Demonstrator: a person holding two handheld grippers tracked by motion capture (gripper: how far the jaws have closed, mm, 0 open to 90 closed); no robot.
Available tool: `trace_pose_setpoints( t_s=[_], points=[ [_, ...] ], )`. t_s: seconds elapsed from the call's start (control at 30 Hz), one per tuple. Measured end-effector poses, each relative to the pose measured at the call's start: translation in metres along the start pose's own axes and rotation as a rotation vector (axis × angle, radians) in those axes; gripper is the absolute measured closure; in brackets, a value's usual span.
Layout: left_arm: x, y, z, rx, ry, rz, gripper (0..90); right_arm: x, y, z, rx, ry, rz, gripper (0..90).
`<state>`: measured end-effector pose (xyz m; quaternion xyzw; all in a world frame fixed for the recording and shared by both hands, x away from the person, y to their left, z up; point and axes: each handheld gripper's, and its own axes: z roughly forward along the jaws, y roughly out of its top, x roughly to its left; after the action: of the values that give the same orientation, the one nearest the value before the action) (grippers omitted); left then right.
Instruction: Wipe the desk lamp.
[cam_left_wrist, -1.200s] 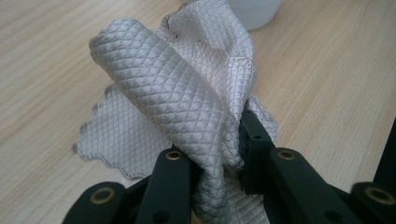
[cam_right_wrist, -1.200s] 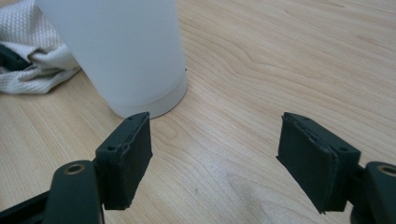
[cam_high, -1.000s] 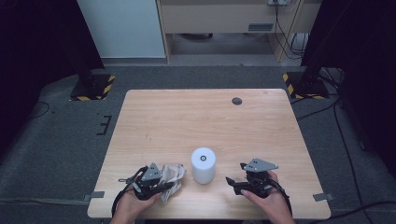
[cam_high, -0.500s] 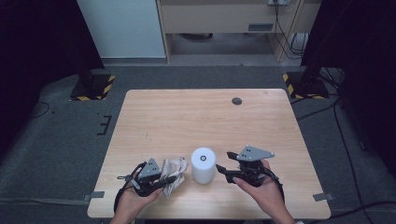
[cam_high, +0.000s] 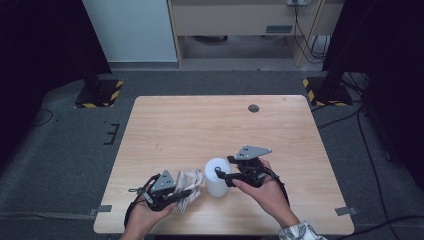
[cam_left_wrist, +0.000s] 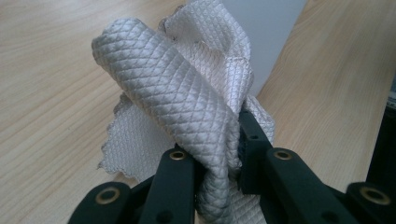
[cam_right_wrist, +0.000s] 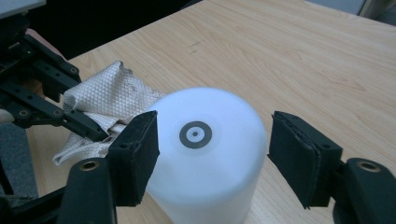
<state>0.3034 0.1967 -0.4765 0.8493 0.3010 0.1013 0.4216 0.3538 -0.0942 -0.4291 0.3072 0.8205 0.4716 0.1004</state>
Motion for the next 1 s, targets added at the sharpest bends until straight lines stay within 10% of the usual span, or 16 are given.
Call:
trace_pose_setpoints(
  t_s=[0.3, 0.8, 1.0],
  points=[
    [-0.003, 0.019, -0.005, -0.084, -0.045, -0.003, 78.7, -0.004, 0.001, 0.009, 0.020, 0.007, 0.012, 33.8],
    [-0.014, 0.016, 0.042, 0.079, -0.068, 0.053, 79.0, -0.009, 0.000, 0.011, 0.006, 0.026, 0.014, 37.5],
    [-0.017, 0.018, 0.033, 0.029, -0.076, 0.050, 79.0, -0.009, 0.000, 0.011, 0.004, 0.025, 0.014, 38.3]
  ],
)
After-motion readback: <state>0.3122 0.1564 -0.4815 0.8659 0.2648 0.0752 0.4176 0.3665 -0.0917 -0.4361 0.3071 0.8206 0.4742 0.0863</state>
